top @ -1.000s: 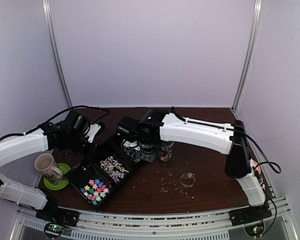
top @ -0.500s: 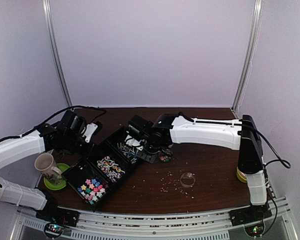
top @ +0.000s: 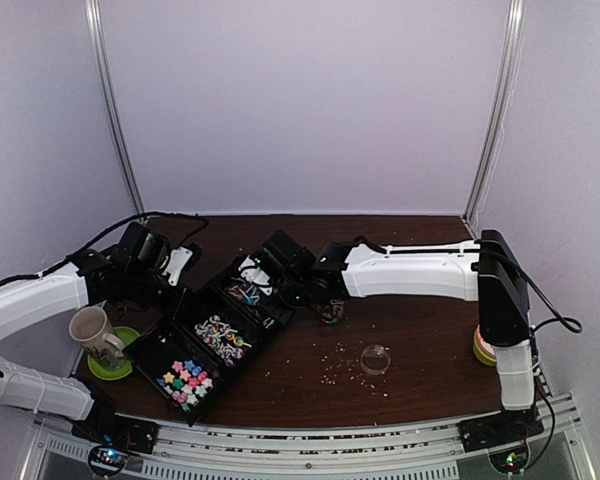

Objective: Pack the candies
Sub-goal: Scoop the fake candies from the storage box.

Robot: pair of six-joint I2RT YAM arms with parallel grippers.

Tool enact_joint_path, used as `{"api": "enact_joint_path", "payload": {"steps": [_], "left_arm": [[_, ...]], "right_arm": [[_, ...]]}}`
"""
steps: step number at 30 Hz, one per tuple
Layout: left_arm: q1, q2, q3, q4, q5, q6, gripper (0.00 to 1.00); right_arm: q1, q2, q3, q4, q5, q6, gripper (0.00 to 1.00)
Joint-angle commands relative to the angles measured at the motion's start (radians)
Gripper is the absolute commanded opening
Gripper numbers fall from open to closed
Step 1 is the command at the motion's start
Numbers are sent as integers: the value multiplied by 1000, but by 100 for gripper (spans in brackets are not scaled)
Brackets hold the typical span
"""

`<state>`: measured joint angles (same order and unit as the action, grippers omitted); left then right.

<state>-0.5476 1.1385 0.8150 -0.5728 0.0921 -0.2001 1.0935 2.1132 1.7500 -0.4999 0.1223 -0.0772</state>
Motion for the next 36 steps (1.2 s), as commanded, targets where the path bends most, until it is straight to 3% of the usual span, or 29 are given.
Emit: {"api": "enact_joint_path", "payload": {"steps": [1,13,25,36], "left_arm": [[-20,-66,39,272,189,-7,0],[16,-56,41,256,153,-30,0],[53,9,67,200,118,-45,0],[54,17,70,192,109,-44,0]], "right_arm": [[6,19,-68,85,-89,10,0],[-3,-70,-290,400,-99,58,0],[-28,-265,-478,545,-68,62,0],[-39,-368,-545,592,-25,48,0]]}}
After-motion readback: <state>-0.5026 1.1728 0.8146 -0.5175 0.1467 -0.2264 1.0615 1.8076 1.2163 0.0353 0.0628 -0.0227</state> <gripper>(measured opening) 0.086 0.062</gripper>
